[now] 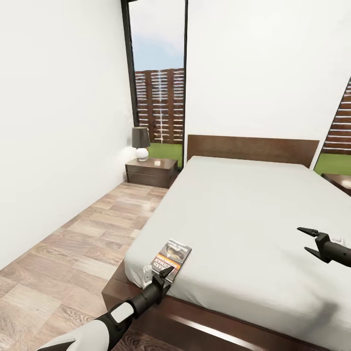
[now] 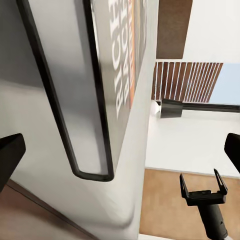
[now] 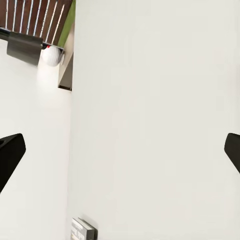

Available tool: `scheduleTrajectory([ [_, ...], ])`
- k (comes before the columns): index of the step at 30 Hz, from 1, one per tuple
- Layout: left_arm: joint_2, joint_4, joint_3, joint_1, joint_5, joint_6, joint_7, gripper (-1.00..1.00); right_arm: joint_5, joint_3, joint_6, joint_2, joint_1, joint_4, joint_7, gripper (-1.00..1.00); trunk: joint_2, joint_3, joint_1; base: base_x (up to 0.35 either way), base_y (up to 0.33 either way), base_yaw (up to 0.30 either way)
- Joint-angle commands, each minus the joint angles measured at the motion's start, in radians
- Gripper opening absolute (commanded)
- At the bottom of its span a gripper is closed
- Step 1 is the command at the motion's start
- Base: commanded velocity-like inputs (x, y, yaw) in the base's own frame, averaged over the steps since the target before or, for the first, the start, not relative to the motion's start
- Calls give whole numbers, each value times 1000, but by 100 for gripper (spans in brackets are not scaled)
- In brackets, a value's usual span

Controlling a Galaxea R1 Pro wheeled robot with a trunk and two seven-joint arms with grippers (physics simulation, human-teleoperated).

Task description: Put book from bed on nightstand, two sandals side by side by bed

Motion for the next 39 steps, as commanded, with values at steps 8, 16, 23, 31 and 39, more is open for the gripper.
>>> scheduleTrajectory([
  [8, 1, 0, 8, 0, -1, 10, -2, 100, -10, 6, 6, 0, -1, 0, 0, 100, 0, -1, 0, 0, 0, -2],
  [16, 1, 0, 9, 0, -1, 10, -3, 100, -10, 6, 6, 0, -1, 0, 0, 100, 0, -1, 0, 0, 0, 0],
  [23, 1, 0, 9, 0, -2, 10, -4, 100, -10, 6, 6, 0, -1, 0, 0, 100, 0, -1, 0, 0, 0, -31],
  [31, 9, 0, 9, 0, -2, 10, -4, 100, -10, 6, 6, 0, -1, 0, 0, 100, 0, -1, 0, 0, 0, -55],
  [39, 13, 0, 9, 0, -1, 9, -4, 100, -10, 6, 6, 0, -1, 0, 0, 100, 0, -1, 0, 0, 0, -9],
])
